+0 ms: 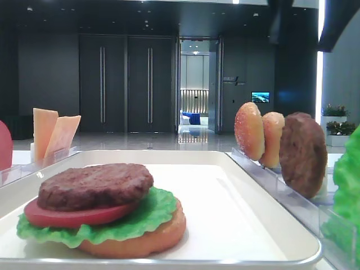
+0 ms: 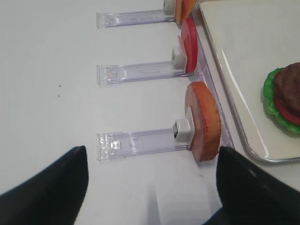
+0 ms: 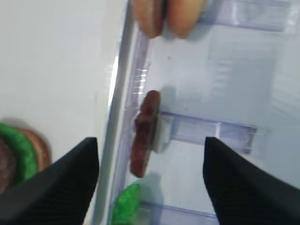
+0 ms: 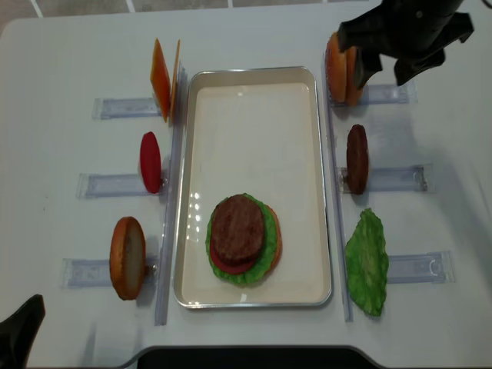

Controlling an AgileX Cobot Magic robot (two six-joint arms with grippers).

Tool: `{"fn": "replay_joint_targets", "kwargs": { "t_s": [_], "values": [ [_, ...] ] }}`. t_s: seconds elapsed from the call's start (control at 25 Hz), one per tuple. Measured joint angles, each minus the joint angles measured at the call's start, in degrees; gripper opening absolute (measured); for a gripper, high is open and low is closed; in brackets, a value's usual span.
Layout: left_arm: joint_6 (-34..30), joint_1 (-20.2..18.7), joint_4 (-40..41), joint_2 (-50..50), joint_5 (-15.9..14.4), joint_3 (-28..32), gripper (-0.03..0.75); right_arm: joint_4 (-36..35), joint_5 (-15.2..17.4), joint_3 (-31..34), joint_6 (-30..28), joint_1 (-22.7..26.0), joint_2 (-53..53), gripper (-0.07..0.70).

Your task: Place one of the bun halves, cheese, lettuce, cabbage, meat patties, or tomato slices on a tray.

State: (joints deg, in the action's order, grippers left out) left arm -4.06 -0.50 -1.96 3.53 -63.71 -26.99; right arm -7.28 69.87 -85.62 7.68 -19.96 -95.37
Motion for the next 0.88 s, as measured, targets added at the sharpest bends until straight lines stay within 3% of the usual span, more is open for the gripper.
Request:
{"fn": "replay_joint_targets", "kwargs": {
  "t_s": [0.24, 0.48, 0.64, 0.88],
  "values": [
    [0.00, 0.00, 0.00, 0.00, 0.00, 0.00, 0.659, 0.09, 0.00, 0.00, -5.95, 12.03, 1.16, 0.455],
    [0.00, 0.00, 0.00, 0.00, 0.00, 0.00, 0.659, 0.17, 0.05, 0.00, -11.38, 20.56, 1.57, 0.455],
    [0.00, 0.00, 0.00, 0.00, 0.00, 0.00, 0.659, 0.23, 0.10, 0.00, -12.74, 23.57, 1.69, 0.455],
    [0.00, 0.00, 0.00, 0.00, 0.00, 0.00, 0.657, 0.10, 0.10, 0.46, -13.76, 23.93, 3.37, 0.455]
  ]
}}
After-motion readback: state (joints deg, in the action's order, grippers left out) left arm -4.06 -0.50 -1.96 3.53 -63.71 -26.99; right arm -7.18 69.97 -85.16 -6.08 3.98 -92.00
